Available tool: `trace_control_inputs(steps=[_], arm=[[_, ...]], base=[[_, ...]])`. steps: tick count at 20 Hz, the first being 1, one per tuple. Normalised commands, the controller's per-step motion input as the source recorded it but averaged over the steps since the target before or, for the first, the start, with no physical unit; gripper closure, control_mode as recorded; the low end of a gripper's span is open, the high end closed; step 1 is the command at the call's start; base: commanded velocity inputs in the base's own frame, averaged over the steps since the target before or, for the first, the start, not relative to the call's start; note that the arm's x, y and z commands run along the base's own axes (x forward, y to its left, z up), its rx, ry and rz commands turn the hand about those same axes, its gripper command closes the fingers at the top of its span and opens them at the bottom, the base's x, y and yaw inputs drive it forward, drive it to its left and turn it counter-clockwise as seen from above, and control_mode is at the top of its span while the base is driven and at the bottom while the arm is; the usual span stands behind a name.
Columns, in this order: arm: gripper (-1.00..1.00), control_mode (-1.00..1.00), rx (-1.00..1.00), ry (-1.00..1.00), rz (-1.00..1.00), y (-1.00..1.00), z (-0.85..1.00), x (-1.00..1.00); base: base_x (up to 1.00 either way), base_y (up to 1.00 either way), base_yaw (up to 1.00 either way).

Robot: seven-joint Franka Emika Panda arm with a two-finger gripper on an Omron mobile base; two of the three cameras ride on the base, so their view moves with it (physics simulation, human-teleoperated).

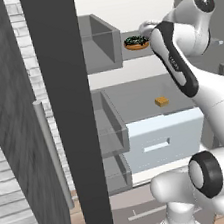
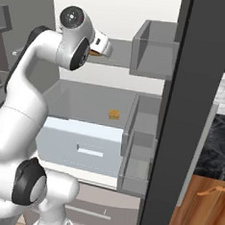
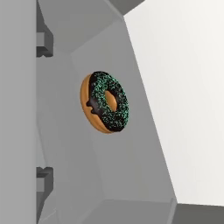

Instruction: Take the donut and cake from the fridge and place them on the empty tray on the dining counter.

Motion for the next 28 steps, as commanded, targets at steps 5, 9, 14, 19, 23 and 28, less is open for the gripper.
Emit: trace_control_inputs(steps=[5, 9, 14, 19, 23, 28], arm=[[-1.00, -1.00, 0.04, 0.04, 0.00, 0.00, 0.00, 0.49], [-1.00, -1.00, 0.03, 0.05, 0.00, 0.00, -0.01, 0.49], [-1.00, -1.00, 0.03, 0.08, 0.00, 0.00, -0.08, 0.33], [-1.00, -1.00, 0.03, 0.03, 0.00, 0.00, -0.15, 0.41], [-1.00, -1.00, 0.03, 0.01, 0.00, -0.03, -0.14, 0.31], [-1.00, -1.00, 0.05, 0.03, 0.00, -0.08, -0.07, 0.16]], base=[[0.00, 0.00, 0.00], [0.00, 0.00, 0.00], [0.00, 0.00, 0.00], [0.00, 0.00, 0.00], [0.00, 0.00, 0.00], [0.00, 0.00, 0.00]])
